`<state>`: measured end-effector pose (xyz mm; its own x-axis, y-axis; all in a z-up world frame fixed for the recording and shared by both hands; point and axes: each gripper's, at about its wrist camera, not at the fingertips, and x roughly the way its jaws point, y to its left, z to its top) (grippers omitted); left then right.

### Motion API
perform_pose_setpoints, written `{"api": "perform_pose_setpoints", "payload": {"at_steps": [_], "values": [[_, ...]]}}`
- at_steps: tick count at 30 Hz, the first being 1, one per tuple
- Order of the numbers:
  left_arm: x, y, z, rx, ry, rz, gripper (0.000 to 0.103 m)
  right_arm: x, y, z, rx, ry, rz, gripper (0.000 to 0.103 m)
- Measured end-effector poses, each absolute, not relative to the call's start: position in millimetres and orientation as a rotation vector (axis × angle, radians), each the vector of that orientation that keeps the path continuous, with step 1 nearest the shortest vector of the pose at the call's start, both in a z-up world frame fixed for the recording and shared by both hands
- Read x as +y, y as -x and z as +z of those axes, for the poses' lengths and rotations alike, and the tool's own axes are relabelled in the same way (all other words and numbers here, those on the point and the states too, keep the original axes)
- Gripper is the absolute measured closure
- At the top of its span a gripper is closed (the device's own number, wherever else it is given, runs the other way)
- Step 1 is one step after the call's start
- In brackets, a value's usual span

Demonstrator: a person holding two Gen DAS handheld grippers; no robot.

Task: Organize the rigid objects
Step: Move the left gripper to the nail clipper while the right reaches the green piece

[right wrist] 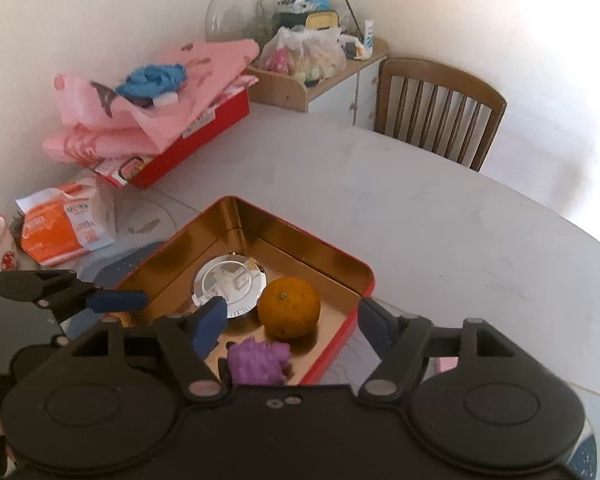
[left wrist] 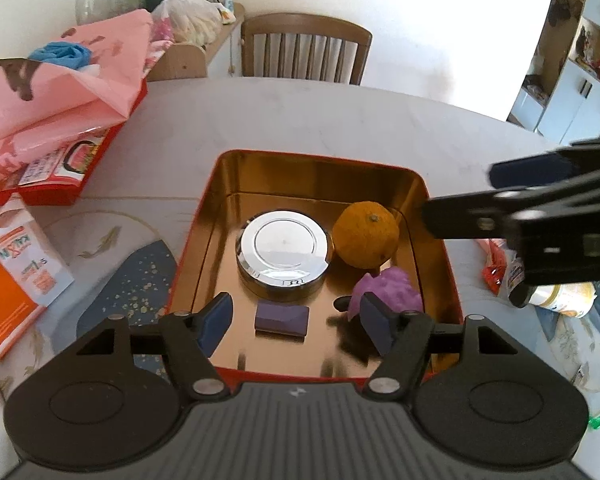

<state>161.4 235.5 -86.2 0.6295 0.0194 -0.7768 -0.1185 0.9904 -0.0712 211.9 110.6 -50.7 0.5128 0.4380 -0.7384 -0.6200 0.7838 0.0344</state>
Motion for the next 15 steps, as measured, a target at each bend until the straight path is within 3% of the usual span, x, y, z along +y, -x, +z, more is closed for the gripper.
{"api": "perform_pose_setpoints", "payload": {"at_steps": [13,15], "values": [[213,-131,-55,0.811,0.129,0.048,0.028,29,-170,-19,0.750,0.139,0.637,0.016],[208,-127,-50,0.801,0.129,0.040,0.028,15,-163,-16,0.737,0.139,0.625,0.008]]}}
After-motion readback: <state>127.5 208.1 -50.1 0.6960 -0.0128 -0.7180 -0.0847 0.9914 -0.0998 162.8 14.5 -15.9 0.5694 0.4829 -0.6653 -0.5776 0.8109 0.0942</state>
